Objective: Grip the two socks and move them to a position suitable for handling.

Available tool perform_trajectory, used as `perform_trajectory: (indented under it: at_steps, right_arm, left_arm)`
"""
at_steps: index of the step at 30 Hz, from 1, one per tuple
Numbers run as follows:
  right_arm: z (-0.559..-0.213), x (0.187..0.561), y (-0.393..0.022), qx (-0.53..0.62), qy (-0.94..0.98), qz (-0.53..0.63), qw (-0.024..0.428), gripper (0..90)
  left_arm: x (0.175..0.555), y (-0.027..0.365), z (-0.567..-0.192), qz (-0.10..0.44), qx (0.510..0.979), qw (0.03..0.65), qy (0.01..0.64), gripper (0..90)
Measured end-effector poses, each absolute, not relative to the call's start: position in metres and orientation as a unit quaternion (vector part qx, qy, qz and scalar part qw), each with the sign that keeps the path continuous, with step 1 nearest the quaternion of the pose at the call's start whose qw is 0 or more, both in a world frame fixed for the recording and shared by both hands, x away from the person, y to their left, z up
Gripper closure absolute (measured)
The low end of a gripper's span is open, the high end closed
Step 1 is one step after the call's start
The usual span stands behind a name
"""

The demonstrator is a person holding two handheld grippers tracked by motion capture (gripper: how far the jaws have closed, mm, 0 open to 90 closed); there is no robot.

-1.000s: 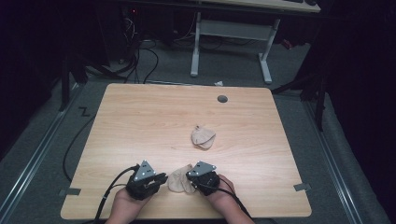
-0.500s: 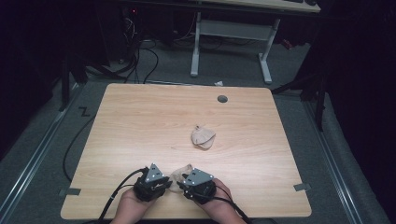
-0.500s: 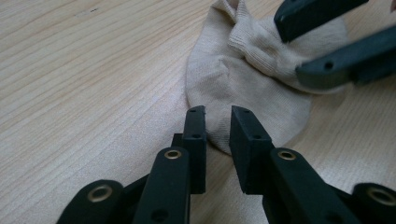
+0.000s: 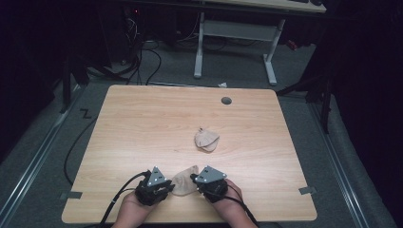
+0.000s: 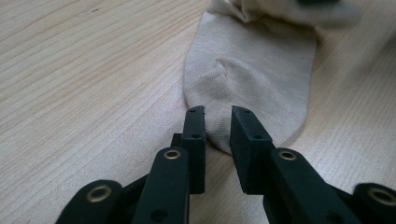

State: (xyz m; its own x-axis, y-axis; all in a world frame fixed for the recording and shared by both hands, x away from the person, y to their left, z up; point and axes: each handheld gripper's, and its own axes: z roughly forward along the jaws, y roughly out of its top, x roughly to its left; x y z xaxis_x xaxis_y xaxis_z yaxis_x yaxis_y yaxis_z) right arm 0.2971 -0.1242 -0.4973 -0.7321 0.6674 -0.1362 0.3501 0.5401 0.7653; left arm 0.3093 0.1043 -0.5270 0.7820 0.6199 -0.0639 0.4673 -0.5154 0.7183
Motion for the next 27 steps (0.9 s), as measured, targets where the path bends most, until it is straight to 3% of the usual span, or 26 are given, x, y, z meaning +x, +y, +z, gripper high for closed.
perform_trajectory:
  at_steps: [6,9,13,17,20,27]
  right_arm:
    - [-0.497,0.308,-0.159,0.343,0.831,0.371,0.233,87.8]
    - [-0.503,0.317,-0.172,0.37,0.823,0.371,0.221,87.7]
    - [-0.513,0.33,-0.191,0.413,0.809,0.352,0.226,77.7]
    - [-0.51,0.328,-0.186,0.4,0.81,0.366,0.225,77.8]
    - [-0.519,0.33,-0.177,0.389,0.829,0.353,0.192,82.9]
    - [-0.524,0.313,-0.174,0.366,0.85,0.338,0.17,83.8]
  left_arm:
    - [0.31,0.107,-0.526,0.104,0.867,0.375,0.31,75.9]
    - [0.31,0.109,-0.526,0.116,0.869,0.369,0.308,75.5]
    - [0.309,0.107,-0.526,0.117,0.851,0.387,0.336,73.7]
    - [0.312,0.109,-0.52,0.132,0.857,0.389,0.311,72.1]
    - [0.311,0.103,-0.526,0.118,0.856,0.387,0.323,74.5]
    - [0.305,0.109,-0.526,0.114,0.863,0.38,0.313,76.1]
